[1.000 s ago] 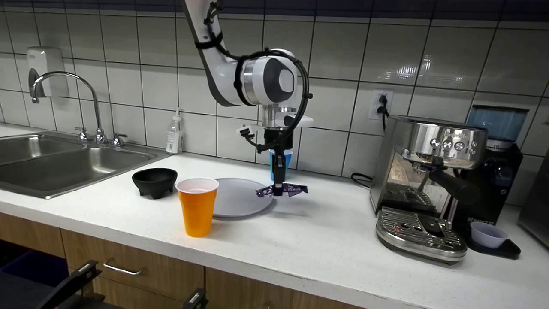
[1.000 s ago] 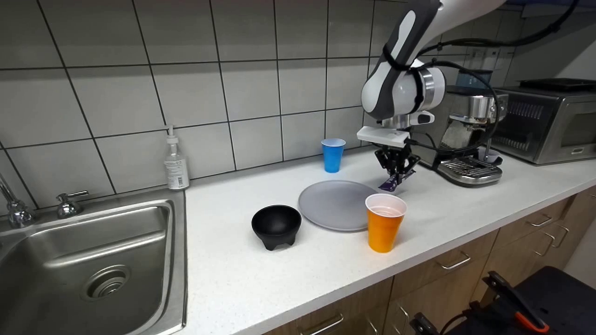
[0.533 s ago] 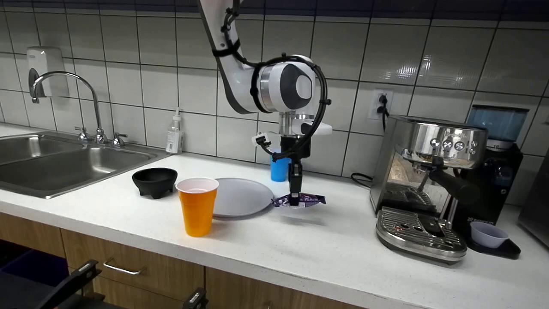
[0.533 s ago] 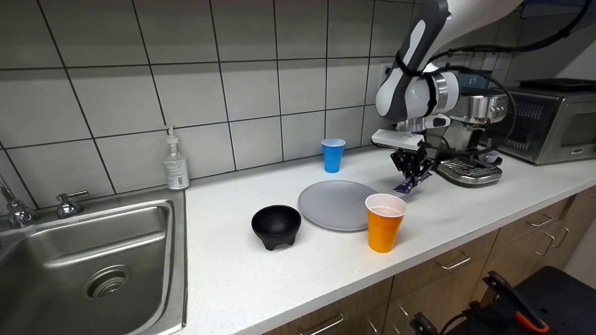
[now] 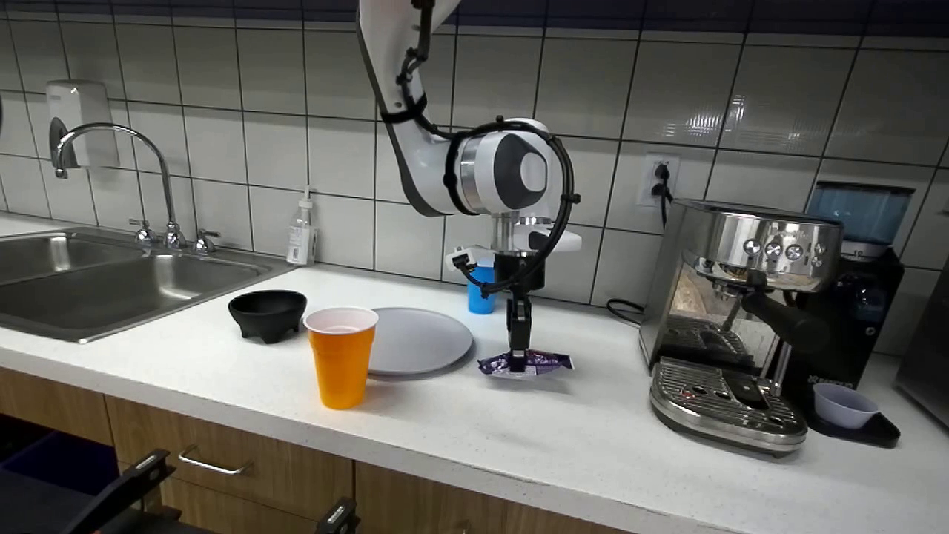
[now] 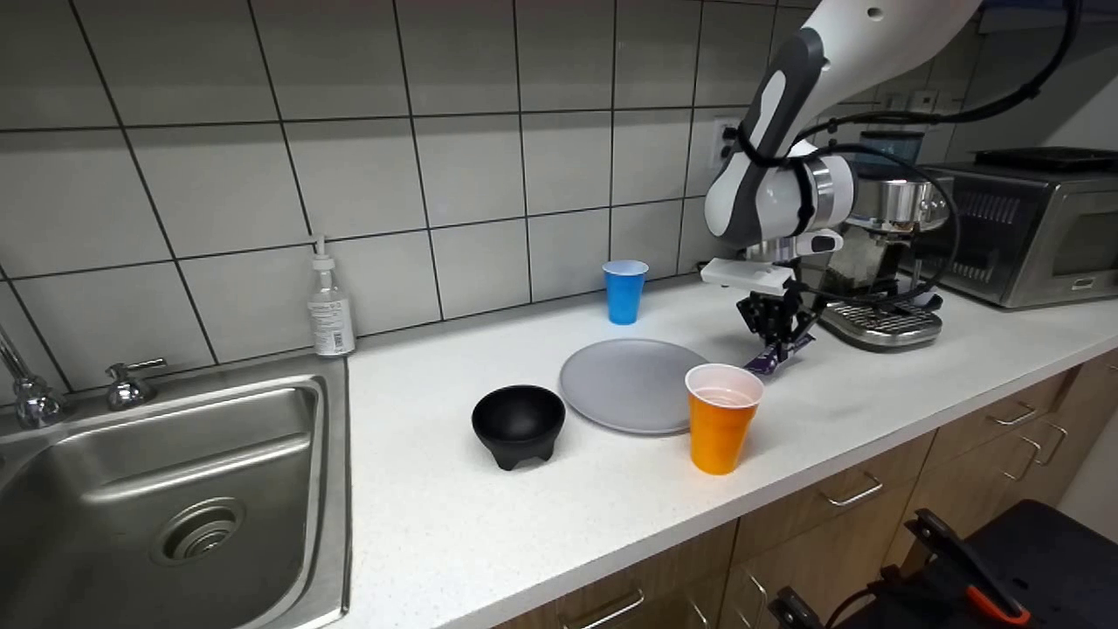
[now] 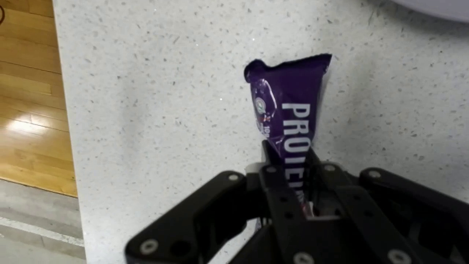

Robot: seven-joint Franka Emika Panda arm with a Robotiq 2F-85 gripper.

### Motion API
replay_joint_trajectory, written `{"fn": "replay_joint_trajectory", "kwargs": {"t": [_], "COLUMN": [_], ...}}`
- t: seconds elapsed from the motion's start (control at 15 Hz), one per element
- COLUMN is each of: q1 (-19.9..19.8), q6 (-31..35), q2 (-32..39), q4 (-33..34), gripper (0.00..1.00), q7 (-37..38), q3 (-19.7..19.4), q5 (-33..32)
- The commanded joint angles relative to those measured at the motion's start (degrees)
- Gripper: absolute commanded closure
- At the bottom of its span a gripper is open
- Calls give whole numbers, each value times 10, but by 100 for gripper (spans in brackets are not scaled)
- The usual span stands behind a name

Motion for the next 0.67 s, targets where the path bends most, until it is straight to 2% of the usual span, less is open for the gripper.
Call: {"fn": "replay_joint_trajectory", "kwargs": {"t": [0.0,0.07,0.13,0.2,0.27,0.6], "q1": [-7,-6,-5,-5,-4,3], "q6": [-23,-23,-24,-24,-24,-16], "q2": [15,16,18,17,15,-8], "q4": [24,25,26,27,26,17], "gripper": [96,91,58,59,55,19], "q7": [1,2,2,2,2,0], "q3": [5,4,3,3,2,1], "q5": [7,7,6,6,5,-1]}}
